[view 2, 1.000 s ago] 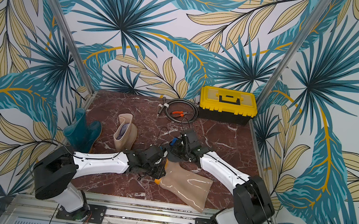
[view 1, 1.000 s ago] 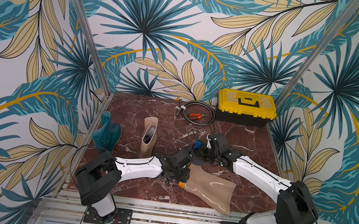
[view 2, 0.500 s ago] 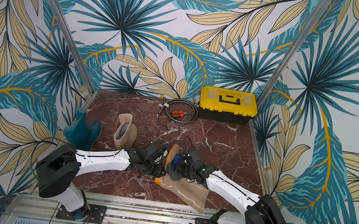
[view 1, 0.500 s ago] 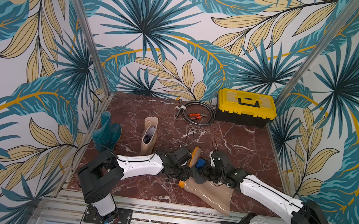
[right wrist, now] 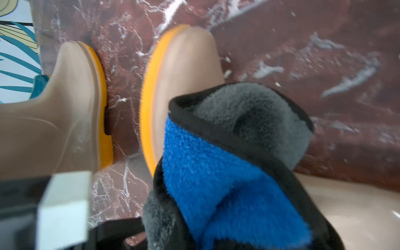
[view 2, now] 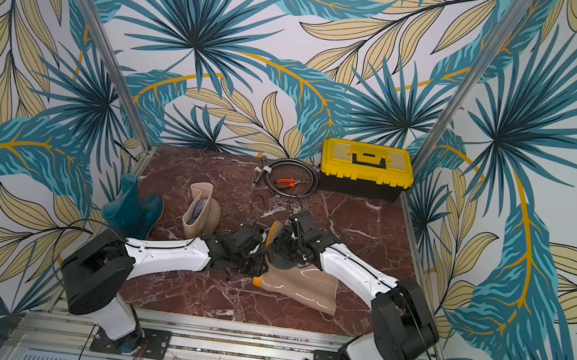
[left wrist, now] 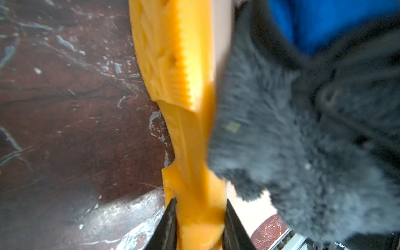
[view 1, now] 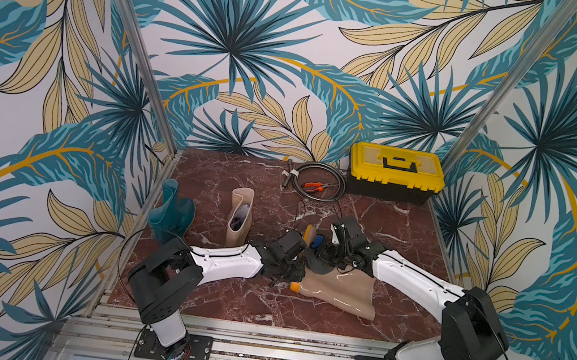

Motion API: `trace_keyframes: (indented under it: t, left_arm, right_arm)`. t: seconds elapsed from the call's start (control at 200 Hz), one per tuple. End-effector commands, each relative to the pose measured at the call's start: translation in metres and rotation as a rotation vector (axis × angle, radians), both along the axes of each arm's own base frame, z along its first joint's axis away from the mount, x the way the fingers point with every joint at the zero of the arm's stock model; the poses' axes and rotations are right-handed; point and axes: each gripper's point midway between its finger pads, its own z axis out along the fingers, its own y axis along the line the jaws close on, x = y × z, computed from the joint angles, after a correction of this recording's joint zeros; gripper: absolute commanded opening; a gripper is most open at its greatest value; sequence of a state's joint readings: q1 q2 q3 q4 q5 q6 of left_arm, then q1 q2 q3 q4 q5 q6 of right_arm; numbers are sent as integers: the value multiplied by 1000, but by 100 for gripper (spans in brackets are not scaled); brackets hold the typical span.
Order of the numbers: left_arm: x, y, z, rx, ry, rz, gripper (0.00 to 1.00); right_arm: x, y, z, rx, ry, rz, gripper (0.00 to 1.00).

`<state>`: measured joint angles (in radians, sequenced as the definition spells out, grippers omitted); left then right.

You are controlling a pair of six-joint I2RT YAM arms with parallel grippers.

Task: Wipe the rubber boots with a cloth
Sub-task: Wipe the dirt off the rubber boot.

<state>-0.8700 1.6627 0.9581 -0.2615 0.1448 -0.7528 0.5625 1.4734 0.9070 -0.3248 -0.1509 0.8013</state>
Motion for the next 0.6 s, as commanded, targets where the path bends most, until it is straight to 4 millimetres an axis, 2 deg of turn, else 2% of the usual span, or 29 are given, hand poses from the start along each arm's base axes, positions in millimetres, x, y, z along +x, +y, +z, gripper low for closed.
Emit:
trace_keyframes:
  t: [0.0, 0.105, 0.175, 0.28, 0.395, 0.486, 0.596]
  left_arm:
    - [-2, -2, -17, 17, 20, -11, 24]
    - [0, -2, -20, 24, 22, -4, 24]
    - [0, -2, -22, 27, 26, 0, 24]
    - [-1, -4, -22, 21, 36, -8, 24]
    - [-2, -2, -20, 18, 32, -7, 24]
    - [-2, 2, -17, 17, 25, 3, 24]
    - [-2, 4, -15, 14, 25, 13, 24]
  right_arm:
    - [-33, -8, -19, 18, 74, -13, 0]
    - [-53, -10, -29, 30, 96, -24, 0]
    - [-51, -14, -24, 13, 67, -31, 0]
    - [-26, -19, 4, -47, -63, -32, 0]
    - [13, -10, 33, -38, -141, -35, 0]
    - [39, 6, 43, -24, -136, -12, 0]
    - [54, 22, 41, -15, -106, 27, 0]
